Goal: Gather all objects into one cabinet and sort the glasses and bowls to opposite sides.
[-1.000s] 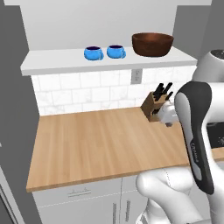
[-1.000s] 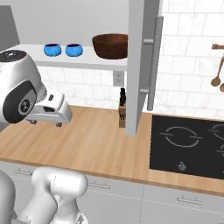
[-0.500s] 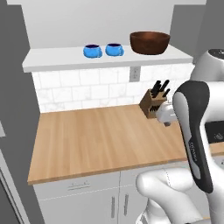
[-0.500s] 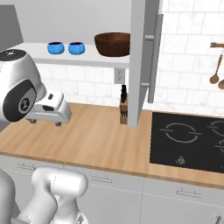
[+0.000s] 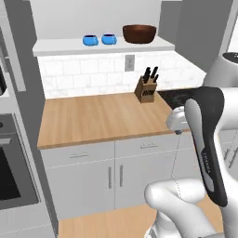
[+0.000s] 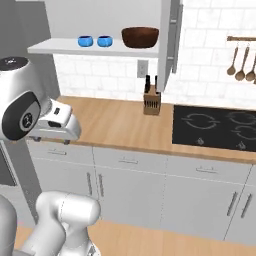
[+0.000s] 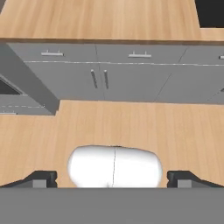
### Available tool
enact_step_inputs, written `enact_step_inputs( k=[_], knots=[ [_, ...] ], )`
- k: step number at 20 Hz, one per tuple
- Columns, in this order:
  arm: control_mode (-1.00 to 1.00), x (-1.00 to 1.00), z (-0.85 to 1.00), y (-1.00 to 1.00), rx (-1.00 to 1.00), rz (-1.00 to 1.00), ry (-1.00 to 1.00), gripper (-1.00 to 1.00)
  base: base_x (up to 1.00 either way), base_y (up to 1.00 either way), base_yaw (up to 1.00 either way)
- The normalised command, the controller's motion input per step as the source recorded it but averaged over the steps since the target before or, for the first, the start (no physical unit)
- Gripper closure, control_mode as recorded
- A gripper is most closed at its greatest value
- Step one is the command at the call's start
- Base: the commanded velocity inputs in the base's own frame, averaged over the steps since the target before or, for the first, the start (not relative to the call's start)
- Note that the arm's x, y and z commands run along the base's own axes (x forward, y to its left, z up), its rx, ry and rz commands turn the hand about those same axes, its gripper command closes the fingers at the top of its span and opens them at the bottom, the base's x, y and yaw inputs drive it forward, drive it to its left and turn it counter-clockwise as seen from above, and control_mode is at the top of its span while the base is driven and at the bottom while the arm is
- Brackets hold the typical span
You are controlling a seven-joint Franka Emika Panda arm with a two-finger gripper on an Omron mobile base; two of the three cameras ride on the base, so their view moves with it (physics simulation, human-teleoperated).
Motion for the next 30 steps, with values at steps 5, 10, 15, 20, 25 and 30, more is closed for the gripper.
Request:
enact_step_inputs(
  k=[5, 10, 15, 20, 25, 30],
  knots=[
    [1.0, 0.0, 0.0, 0.0, 0.0, 0.0, 0.0, -1.0, -0.48, 0.0, -0.31],
    [1.0, 0.0, 0.0, 0.0, 0.0, 0.0, 0.0, -1.0, -0.37, -0.17, -0.73],
    [1.0, 0.0, 0.0, 0.0, 0.0, 0.0, 0.0, -1.0, -0.31, -0.14, -0.83],
    [1.0, 0.0, 0.0, 0.0, 0.0, 0.0, 0.0, -1.0, -0.21, -0.09, -0.83],
    [1.0, 0.0, 0.0, 0.0, 0.0, 0.0, 0.0, -1.0, -0.05, -0.02, -0.74],
    [1.0, 0.0, 0.0, 0.0, 0.0, 0.0, 0.0, -1.0, 0.21, -0.13, -0.44]
  ],
)
